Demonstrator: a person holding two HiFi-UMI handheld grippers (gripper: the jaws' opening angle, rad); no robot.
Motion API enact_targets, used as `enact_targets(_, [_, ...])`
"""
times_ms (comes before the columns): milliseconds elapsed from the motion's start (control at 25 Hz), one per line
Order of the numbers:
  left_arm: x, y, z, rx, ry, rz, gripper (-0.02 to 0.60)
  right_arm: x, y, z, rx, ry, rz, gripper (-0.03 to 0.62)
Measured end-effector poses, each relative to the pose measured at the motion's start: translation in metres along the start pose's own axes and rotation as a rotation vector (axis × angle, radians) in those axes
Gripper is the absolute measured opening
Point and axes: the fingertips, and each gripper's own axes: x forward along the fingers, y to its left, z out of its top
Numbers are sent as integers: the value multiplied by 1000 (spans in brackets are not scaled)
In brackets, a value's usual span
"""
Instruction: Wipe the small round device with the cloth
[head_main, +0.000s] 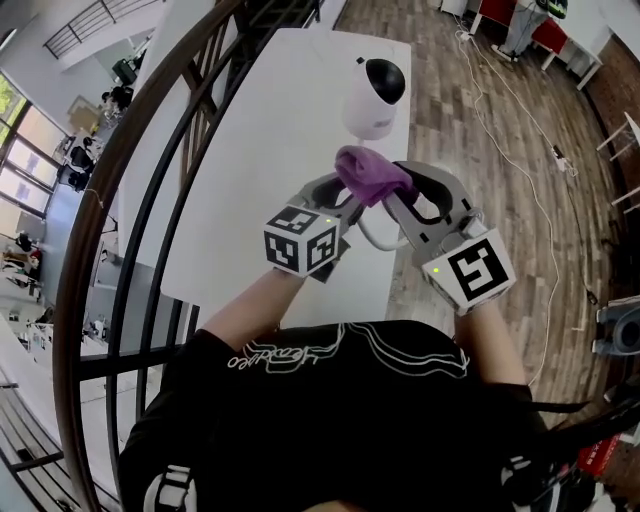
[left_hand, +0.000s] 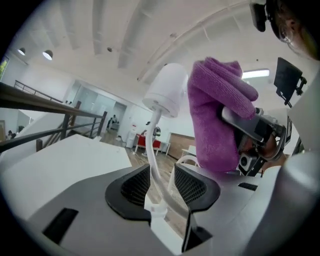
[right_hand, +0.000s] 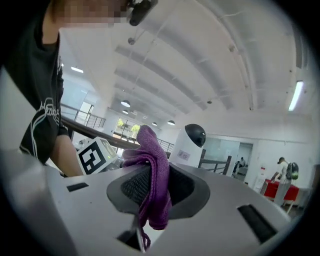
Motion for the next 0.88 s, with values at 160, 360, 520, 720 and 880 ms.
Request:
enact_targets(160, [-28, 0, 21, 2, -93, 94, 150, -40, -3, 0, 111, -48, 38, 72])
enact_targets(360, [-65, -61, 53, 41, -197, 141, 106, -114, -23, 3, 230, -85, 97, 72])
enact_targets(520, [-83, -145, 54, 125, -183, 69, 18, -164, -23, -3, 328, -101, 150, 72])
enact_targets(720, [-97, -274, 24, 245, -105, -21, 9, -252, 6, -15, 399, -112, 228, 72])
enact_targets(880, [-106, -336, 7, 219, -103, -6, 9, -308, 28, -21, 446, -105, 293, 72])
